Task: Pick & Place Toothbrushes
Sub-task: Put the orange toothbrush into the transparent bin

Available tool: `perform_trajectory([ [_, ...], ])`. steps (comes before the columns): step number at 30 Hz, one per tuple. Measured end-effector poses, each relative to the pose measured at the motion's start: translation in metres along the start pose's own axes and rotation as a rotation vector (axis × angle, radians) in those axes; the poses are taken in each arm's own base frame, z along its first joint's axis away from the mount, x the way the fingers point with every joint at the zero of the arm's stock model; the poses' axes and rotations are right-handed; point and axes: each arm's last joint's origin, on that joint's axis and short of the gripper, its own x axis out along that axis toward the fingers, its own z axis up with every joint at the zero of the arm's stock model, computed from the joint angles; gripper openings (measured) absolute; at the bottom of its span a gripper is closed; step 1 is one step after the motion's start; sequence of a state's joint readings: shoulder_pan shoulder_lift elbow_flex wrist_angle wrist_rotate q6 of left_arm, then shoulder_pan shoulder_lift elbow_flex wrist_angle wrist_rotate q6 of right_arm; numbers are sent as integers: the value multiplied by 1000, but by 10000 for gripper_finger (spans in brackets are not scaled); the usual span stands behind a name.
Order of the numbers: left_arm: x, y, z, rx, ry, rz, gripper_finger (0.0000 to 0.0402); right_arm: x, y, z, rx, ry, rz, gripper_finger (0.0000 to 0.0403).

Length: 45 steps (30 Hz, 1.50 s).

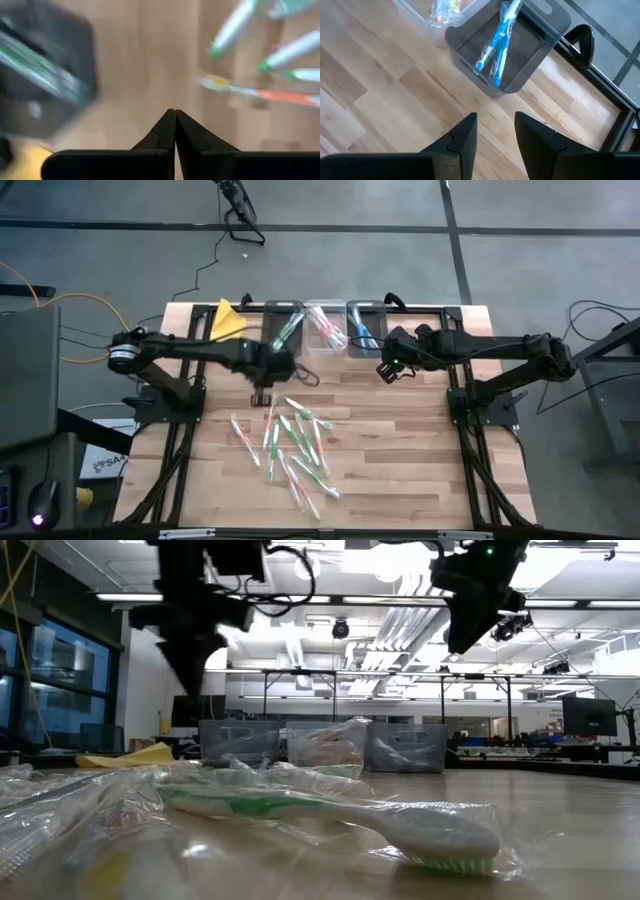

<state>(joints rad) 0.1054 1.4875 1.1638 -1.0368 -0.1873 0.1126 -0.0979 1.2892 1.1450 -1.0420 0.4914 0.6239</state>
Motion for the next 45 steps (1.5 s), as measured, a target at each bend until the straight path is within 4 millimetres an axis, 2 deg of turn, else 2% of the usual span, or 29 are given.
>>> perform_trajectory([
  [5,8,-32,-15,-154,-2,-76,0,-2,4,-2,-17,-3,11,125],
  [9,14,-53,-25,-164,33,-114,0,-3,6,-3,-40,-7,18,125],
  [16,25,-86,-44,142,107,-268,5,-4,6,-3,-52,-12,20,125],
  [21,28,-106,-56,350,118,-334,55,-4,6,-4,-66,-11,19,125],
  [25,33,-116,-67,403,146,-343,112,-4,6,-3,-70,-12,19,125],
  [29,34,-126,-73,449,152,-365,146,-4,6,-3,-70,-12,20,125],
  [36,33,-133,-71,506,81,-272,150,-4,7,-3,-66,-18,24,125],
  [45,51,-138,-77,498,24,-347,150,-4,7,-3,-66,-17,24,125],
])
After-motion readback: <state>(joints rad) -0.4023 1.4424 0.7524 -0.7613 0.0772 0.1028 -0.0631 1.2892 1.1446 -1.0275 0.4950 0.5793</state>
